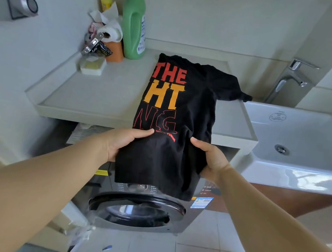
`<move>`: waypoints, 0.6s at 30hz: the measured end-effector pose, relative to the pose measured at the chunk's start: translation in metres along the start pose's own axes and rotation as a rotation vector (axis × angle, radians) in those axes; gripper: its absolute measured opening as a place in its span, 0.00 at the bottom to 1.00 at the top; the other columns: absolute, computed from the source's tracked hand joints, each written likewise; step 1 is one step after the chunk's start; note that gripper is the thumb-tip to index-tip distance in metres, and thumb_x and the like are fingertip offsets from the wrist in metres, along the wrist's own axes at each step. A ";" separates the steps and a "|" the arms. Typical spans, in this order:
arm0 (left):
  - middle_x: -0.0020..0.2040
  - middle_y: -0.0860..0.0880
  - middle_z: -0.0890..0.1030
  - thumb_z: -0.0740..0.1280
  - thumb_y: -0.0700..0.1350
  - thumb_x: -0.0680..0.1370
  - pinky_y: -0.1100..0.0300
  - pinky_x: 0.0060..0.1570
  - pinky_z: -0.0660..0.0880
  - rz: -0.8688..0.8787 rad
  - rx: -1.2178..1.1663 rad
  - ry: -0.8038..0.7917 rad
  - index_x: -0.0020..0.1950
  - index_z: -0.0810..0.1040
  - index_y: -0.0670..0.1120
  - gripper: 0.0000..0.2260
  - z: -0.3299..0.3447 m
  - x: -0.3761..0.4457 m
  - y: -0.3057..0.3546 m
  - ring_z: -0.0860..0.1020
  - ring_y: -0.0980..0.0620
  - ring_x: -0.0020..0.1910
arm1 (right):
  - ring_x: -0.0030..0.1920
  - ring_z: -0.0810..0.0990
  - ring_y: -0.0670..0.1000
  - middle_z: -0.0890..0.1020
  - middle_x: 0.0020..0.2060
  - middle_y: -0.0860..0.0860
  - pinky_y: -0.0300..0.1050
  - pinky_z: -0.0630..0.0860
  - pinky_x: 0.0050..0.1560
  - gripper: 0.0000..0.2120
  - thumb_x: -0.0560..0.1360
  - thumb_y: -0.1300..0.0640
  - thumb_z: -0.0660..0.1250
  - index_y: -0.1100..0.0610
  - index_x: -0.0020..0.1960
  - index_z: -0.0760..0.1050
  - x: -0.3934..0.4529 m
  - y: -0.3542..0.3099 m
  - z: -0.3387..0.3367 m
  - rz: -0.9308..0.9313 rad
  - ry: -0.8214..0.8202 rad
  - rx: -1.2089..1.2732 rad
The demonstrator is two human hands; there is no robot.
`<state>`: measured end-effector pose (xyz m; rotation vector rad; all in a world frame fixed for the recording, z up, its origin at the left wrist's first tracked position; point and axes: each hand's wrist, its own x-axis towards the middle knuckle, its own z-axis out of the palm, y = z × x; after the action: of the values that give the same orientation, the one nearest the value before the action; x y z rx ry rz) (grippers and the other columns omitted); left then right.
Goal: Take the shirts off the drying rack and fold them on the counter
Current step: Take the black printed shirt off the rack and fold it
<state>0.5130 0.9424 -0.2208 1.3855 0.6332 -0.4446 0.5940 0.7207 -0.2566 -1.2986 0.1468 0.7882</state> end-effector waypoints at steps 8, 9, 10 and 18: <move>0.50 0.42 0.82 0.69 0.48 0.77 0.49 0.46 0.79 0.053 0.013 0.249 0.55 0.79 0.45 0.11 -0.002 0.003 -0.037 0.81 0.43 0.48 | 0.47 0.81 0.58 0.82 0.43 0.55 0.52 0.79 0.52 0.17 0.64 0.49 0.79 0.60 0.39 0.77 -0.017 -0.019 -0.041 -0.148 0.569 -0.414; 0.52 0.42 0.82 0.69 0.48 0.76 0.49 0.48 0.79 0.023 0.027 0.243 0.57 0.78 0.44 0.12 -0.001 0.004 -0.043 0.81 0.43 0.50 | 0.47 0.80 0.57 0.82 0.44 0.54 0.51 0.78 0.51 0.16 0.65 0.51 0.79 0.59 0.42 0.77 -0.018 -0.015 -0.042 -0.116 0.517 -0.406; 0.52 0.42 0.83 0.70 0.48 0.76 0.49 0.49 0.79 -0.006 0.031 0.229 0.57 0.79 0.44 0.13 -0.001 0.006 -0.049 0.81 0.43 0.51 | 0.48 0.81 0.56 0.82 0.45 0.54 0.49 0.77 0.50 0.14 0.66 0.53 0.78 0.59 0.45 0.79 -0.018 -0.008 -0.043 -0.059 0.420 -0.371; 0.52 0.45 0.83 0.65 0.45 0.80 0.55 0.47 0.76 -0.025 -0.062 0.203 0.57 0.78 0.44 0.09 -0.004 0.012 -0.099 0.80 0.47 0.52 | 0.49 0.83 0.53 0.85 0.47 0.52 0.45 0.79 0.49 0.14 0.69 0.58 0.76 0.61 0.51 0.80 -0.013 0.056 -0.070 0.113 0.188 -0.424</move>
<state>0.4586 0.9332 -0.3042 1.3747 0.8242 -0.3036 0.5733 0.6554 -0.3160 -1.7800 0.2122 0.8199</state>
